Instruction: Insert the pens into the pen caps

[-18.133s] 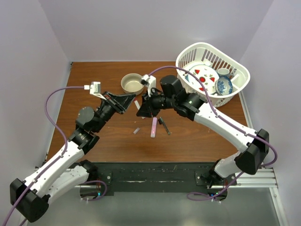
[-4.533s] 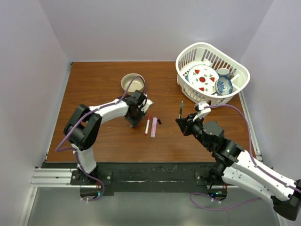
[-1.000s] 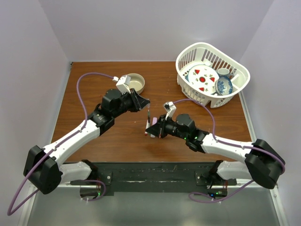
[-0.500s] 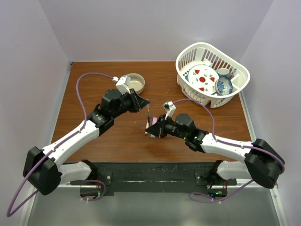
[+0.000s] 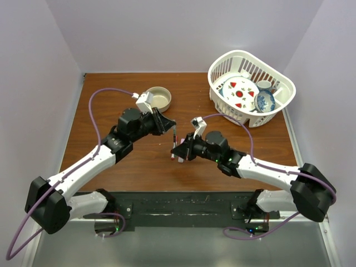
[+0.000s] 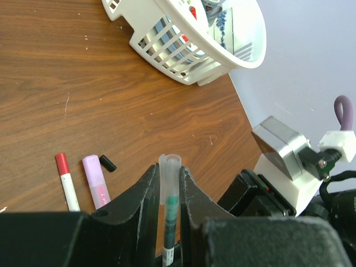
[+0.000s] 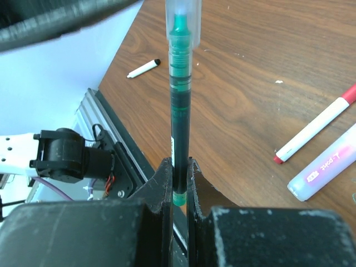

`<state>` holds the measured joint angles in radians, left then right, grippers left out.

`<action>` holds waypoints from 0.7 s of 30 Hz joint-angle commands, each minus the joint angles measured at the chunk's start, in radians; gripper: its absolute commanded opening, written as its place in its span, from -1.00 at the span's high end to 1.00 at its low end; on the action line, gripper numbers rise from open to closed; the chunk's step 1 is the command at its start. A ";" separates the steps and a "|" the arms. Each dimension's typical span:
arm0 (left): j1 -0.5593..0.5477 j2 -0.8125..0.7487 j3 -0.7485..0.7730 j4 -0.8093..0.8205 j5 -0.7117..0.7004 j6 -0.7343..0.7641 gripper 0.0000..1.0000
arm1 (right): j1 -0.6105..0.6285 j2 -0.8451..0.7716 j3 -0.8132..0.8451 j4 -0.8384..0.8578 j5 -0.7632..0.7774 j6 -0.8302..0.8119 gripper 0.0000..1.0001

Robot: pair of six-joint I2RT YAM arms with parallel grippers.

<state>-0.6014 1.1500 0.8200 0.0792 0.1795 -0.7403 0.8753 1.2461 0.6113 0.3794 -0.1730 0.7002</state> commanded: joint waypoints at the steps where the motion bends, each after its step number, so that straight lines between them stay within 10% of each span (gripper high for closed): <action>1: 0.002 -0.039 -0.027 0.011 0.054 0.018 1.00 | 0.002 -0.014 0.077 -0.010 0.061 -0.036 1.00; 13: -0.011 -0.075 -0.062 0.030 0.132 0.025 1.00 | -0.001 -0.027 0.255 -0.184 0.153 -0.254 1.00; 21: -0.009 -0.134 0.068 -0.024 0.046 0.085 0.36 | -0.001 -0.057 0.197 -0.168 -0.016 -0.252 1.00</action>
<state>-0.5949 1.0458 0.7948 0.1146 0.1886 -0.7055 0.8879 1.2301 0.7902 0.1146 -0.1310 0.4706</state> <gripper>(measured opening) 0.249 0.067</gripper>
